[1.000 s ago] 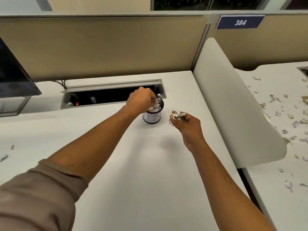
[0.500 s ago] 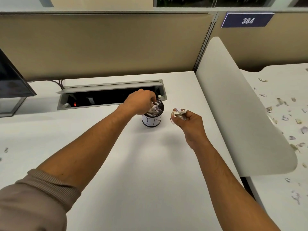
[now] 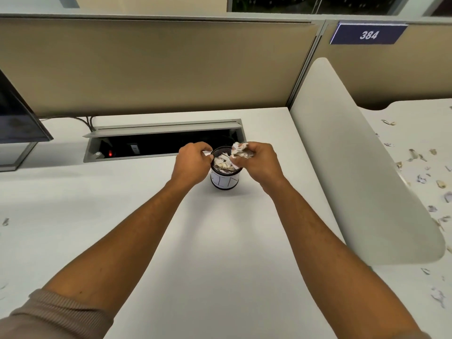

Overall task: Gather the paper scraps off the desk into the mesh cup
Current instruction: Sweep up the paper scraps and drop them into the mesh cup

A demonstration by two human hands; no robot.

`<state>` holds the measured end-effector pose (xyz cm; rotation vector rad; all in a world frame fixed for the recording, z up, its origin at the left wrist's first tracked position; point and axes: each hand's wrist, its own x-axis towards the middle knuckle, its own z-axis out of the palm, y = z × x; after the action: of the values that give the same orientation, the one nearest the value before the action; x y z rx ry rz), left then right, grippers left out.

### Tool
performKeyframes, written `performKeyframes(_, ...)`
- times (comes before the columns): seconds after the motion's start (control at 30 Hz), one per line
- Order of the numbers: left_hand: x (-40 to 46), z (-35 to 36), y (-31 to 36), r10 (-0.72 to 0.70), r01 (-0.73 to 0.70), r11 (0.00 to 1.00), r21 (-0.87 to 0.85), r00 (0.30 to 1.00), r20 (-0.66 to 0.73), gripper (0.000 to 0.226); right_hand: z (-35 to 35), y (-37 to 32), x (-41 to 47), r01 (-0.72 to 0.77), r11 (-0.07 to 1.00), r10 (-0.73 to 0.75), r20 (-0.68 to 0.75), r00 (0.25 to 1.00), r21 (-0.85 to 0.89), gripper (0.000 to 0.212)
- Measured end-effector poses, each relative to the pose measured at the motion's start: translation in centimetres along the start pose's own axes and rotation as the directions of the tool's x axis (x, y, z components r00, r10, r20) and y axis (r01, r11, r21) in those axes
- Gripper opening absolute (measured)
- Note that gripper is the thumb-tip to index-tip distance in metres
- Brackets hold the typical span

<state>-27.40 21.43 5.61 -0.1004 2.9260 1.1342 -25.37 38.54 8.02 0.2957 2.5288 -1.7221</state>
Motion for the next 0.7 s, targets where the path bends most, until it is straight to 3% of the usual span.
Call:
performKeyframes(0.13, -0.3, 0.0, 0.0, -0.085, 0.1, 0.971, -0.219, 0.994, 0.076, 0.019, 1.4, -1.7, 0.9, 0.138, 0.906, -0.116, 0.08, 0.99, -0.401, 0.031)
performKeyframes(0.2, -0.4, -0.1, 0.1, -0.098, 0.121, 0.956, -0.266, 0.99, 0.099, 0.017, 1.8, -2.0, 1.1, 0.186, 0.836, -0.126, 0.149, 0.981, -0.517, 0.042)
performKeyframes(0.37, -0.4, 0.0, -0.1, -0.151, 0.191, 0.918, -0.348, 0.979, 0.139, 0.017, 1.6, -2.2, 1.3, 0.224, 0.757, -0.147, 0.174, 0.974, -0.614, 0.052)
performKeyframes(0.53, -0.4, 0.3, -0.5, -0.169, 0.217, 0.884, -0.413, 0.974, 0.15, 0.017, 1.8, -2.2, 1.6, 0.184, 0.756, -0.178, 0.073, 0.981, -0.628, 0.029)
performKeyframes(0.7, -0.4, 0.4, -0.7, -0.166, 0.213, 0.881, -0.422, 0.975, 0.145, 0.018, 3.7, -1.7, 1.8, 0.199, 0.687, -0.1, 0.181, 0.978, -0.699, 0.014)
